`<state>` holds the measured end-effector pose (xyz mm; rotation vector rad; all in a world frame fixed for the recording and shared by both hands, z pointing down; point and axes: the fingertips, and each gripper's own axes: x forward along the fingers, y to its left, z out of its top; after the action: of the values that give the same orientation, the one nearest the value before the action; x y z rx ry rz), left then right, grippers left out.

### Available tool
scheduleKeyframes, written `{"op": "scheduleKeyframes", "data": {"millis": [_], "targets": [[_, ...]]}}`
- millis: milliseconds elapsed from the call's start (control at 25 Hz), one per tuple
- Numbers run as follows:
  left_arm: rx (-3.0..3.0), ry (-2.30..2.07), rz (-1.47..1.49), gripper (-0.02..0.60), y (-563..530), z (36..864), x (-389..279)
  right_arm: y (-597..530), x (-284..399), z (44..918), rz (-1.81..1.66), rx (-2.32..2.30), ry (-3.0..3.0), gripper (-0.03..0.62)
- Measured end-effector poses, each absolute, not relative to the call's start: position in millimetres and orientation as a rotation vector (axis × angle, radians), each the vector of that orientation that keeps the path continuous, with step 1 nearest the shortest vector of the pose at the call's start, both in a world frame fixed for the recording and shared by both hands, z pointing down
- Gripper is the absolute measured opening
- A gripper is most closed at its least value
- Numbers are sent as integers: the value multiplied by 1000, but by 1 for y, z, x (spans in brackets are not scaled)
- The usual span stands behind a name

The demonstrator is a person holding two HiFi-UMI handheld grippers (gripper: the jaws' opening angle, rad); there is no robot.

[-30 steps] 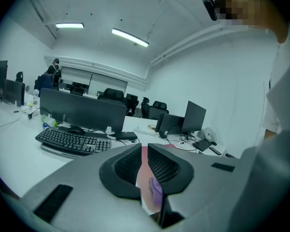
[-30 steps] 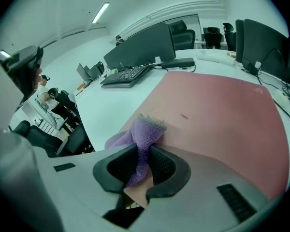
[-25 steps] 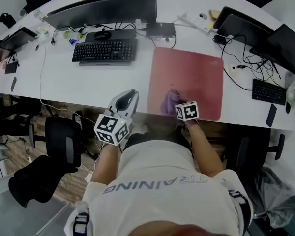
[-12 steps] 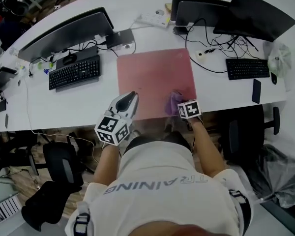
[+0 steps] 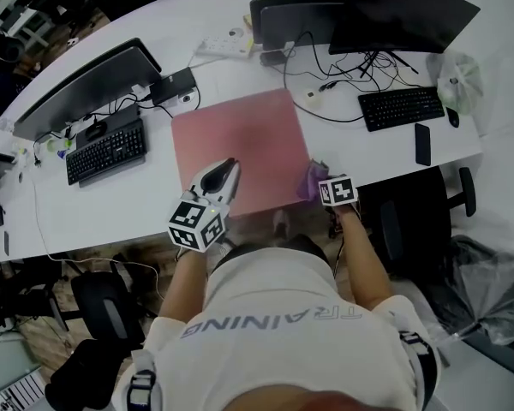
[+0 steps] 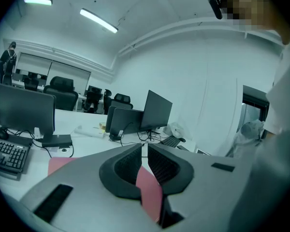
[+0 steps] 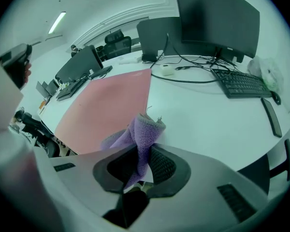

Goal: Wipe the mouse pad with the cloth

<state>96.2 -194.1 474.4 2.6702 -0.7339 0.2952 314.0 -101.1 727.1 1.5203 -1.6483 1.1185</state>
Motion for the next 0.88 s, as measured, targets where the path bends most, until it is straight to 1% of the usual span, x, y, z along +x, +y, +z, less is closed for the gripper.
{"op": "scheduleKeyframes", "data": {"millis": [160,400,520,880], "targets": [[2689,-743,277,34,-196,464,97,-110,324,695,1130,1642,-1720,83],[2765,-842,243,34,-205,436,77,-146,317,623,903,1799,-1865,83],[2780,-923,230,34,-214,423,54,-165,294,581,779,1798,-1958,83],[2753,-1193,156,34,-244,384,-43,-212,216,423,310,1882,-2197,83]]}}
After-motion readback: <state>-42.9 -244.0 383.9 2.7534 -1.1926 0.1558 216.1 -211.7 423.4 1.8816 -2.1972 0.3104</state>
